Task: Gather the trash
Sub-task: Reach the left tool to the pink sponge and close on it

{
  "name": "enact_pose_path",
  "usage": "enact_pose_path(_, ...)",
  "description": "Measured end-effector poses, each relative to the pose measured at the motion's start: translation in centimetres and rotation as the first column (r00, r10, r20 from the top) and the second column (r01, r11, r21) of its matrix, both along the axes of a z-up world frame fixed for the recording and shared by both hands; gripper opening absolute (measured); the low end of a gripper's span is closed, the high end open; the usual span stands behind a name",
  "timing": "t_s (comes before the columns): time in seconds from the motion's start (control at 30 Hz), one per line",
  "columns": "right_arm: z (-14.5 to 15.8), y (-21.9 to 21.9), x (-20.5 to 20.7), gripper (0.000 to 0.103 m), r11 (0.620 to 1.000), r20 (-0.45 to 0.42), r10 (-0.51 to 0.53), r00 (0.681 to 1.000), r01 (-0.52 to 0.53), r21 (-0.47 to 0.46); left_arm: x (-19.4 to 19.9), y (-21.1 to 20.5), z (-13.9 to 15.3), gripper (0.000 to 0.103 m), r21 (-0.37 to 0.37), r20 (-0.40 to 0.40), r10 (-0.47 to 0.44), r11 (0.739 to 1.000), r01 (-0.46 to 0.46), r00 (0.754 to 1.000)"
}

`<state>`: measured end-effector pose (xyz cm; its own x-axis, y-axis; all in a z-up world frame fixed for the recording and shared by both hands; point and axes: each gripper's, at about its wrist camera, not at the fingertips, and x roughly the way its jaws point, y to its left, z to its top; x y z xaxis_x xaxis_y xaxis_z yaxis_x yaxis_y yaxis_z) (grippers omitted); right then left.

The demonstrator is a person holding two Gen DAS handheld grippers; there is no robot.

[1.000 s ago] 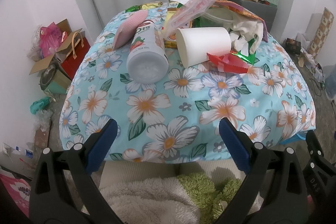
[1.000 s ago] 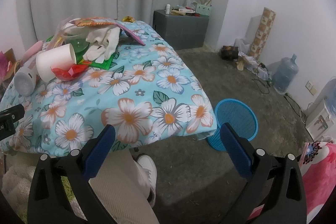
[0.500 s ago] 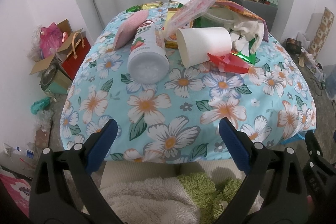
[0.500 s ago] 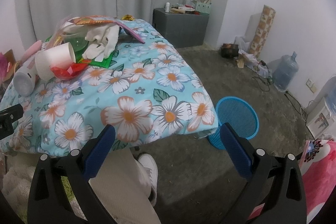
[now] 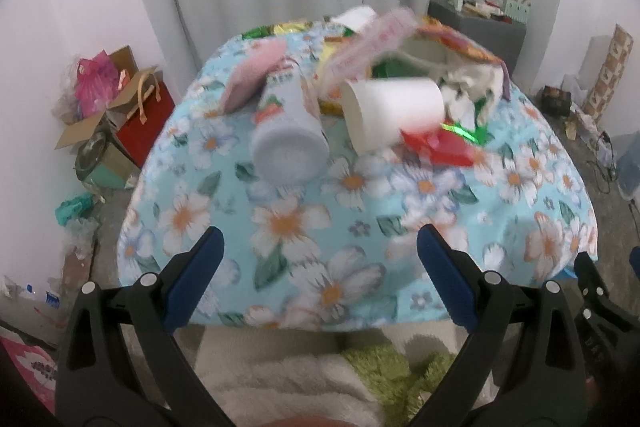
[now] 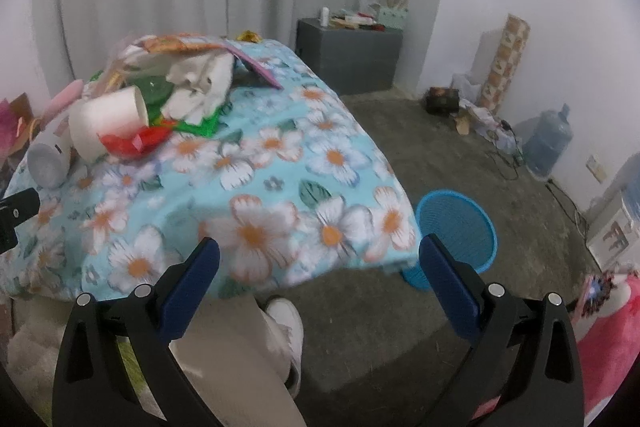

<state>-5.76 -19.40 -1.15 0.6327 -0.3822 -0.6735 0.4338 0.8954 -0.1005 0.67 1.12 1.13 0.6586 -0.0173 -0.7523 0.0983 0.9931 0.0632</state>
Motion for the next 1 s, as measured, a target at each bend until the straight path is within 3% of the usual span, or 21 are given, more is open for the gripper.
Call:
enact_pose_path(0.23, 3.9, 1.6, 3.9, 0.097, 0.994, 0.159, 0.111, 0.981, -0.110, -0.020, 2.1, 3.6, 2.9, 0.093, 0.025, 0.141, 0.065, 0.997, -0.069, 0.988)
enact_pose_path(0.37, 3.7, 2.4, 6.4, 0.097, 0.981, 0.181, 0.181, 0.967, -0.190, 0.034, 4.7, 6.0, 2.5, 0.093, 0.021, 0.107, 0.033, 0.999, -0.035, 0.994)
enact_pose_path(0.4, 3.4, 2.6, 6.8, 0.097, 0.977, 0.177, 0.195, 0.965, -0.206, 0.049, 5.3, 6.6, 2.1, 0.093, 0.003, 0.092, 0.001, 1.000, -0.001, 0.996)
enact_pose_path(0.47, 2.4, 3.1, 7.7, 0.097, 0.961, 0.165, 0.247, 0.955, -0.263, 0.088, 6.2, 8.4, 1.6, 0.093, -0.113, 0.102, -0.097, 0.988, 0.109, 0.990)
enact_pose_path(0.57, 1.1, 3.8, 9.0, 0.097, 0.933, 0.130, 0.317, 0.939, -0.334, 0.136, 6.7, 10.7, 1.1, 0.093, -0.230, 0.145, -0.062, 0.969, 0.095, 0.987)
enact_pose_path(0.7, 0.8, 3.8, 9.8, 0.097, 0.909, 0.146, 0.344, 0.927, -0.368, 0.194, 8.6, 12.4, 0.8, 0.093, -0.228, 0.182, -0.024, 0.971, 0.066, 0.983)
enact_pose_path(0.8, 0.8, 3.2, 10.7, 0.097, 0.887, 0.172, 0.350, 0.921, -0.385, 0.257, 10.2, 12.9, 0.6, 0.093, -0.180, 0.232, -0.024, 0.981, 0.067, 0.972)
enact_pose_path(0.9, 1.1, 2.7, 11.6, 0.097, 0.856, 0.207, 0.363, 0.908, -0.413, 0.311, 11.8, 12.0, -0.3, 0.093, -0.029, 0.262, -0.088, 0.995, 0.099, 0.961)
enact_pose_path(0.97, 1.3, 2.5, 12.3, 0.097, 0.824, 0.234, 0.380, 0.895, -0.442, 0.354, 12.9, 10.8, -1.6, 0.091, 0.098, 0.264, -0.154, 0.986, 0.133, 0.952)
enact_pose_path(1.0, 1.3, 2.3, 12.6, 0.097, 0.806, 0.246, 0.387, 0.888, -0.456, 0.378, 13.2, 10.6, -2.0, 0.089, 0.127, 0.260, -0.175, 0.981, 0.146, 0.950)
